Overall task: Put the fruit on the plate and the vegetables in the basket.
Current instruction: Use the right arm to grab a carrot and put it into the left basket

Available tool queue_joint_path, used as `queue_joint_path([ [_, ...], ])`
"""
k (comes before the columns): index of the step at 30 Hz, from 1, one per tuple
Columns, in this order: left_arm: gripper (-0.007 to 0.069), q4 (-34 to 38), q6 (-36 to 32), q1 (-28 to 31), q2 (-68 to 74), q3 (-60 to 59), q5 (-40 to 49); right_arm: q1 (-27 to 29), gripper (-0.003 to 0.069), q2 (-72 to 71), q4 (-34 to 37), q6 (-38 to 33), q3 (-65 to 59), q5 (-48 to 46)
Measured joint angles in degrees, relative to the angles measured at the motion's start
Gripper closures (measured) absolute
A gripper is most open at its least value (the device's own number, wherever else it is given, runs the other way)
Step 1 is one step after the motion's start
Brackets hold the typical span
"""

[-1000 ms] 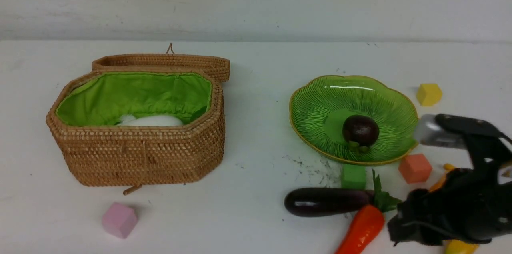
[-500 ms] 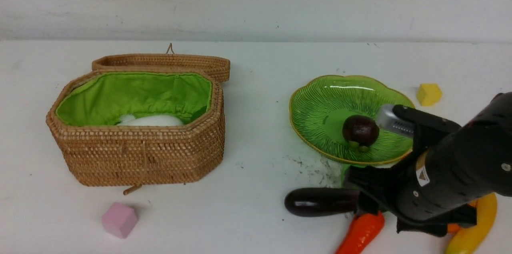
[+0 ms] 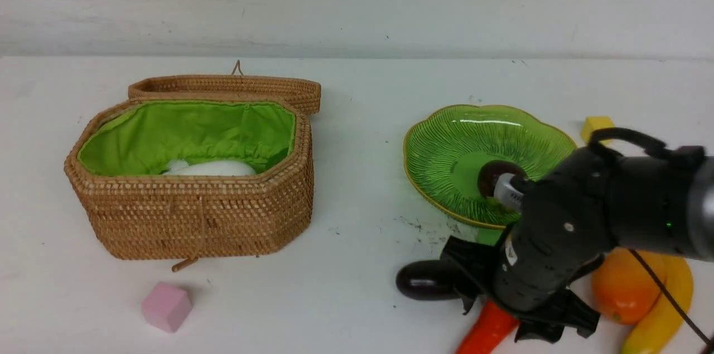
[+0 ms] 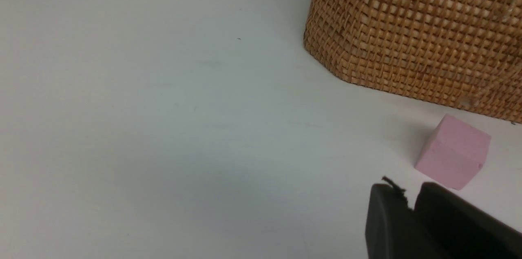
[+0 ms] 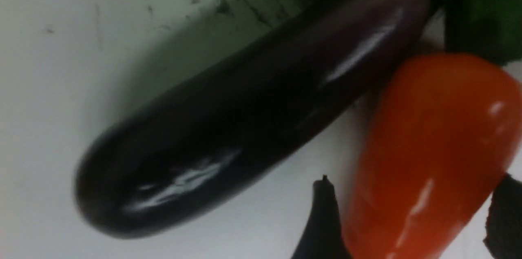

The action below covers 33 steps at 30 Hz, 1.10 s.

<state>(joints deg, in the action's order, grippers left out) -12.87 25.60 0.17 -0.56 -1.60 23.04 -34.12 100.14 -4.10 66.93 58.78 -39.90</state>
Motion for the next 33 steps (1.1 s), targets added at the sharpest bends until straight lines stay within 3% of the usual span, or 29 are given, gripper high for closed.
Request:
queue_joint_path([
  [7,0.0533,0.00,0.00,0.00,0.00,0.00,0.00,0.05,0.0196,3.67,0.51,-3.09,0.54,-3.74],
  [11,0.0533,0.00,0.00,0.00,0.00,0.00,0.00,0.05,0.0333,3.48,1.87,-5.33,0.65,-3.96],
  [20,0.0533,0.00,0.00,0.00,0.00,0.00,0.00,0.05,0.0328,-4.73,2.73,-11.02,0.47,-7.42],
  [27,0.0533,0.00,0.00,0.00,0.00,0.00,0.00,0.05,0.0328,-18.25,2.93,-33.41,0.57,-3.40],
  [29,0.0533,0.00,0.00,0.00,0.00,0.00,0.00,0.05,0.0328,-21.74,3.55,-44.00,2.91,-2.58],
  [33,0.0533,0.00,0.00,0.00,0.00,0.00,0.00,0.05,0.0328,-21.79,7.25,-56.21,10.86,-1.45],
])
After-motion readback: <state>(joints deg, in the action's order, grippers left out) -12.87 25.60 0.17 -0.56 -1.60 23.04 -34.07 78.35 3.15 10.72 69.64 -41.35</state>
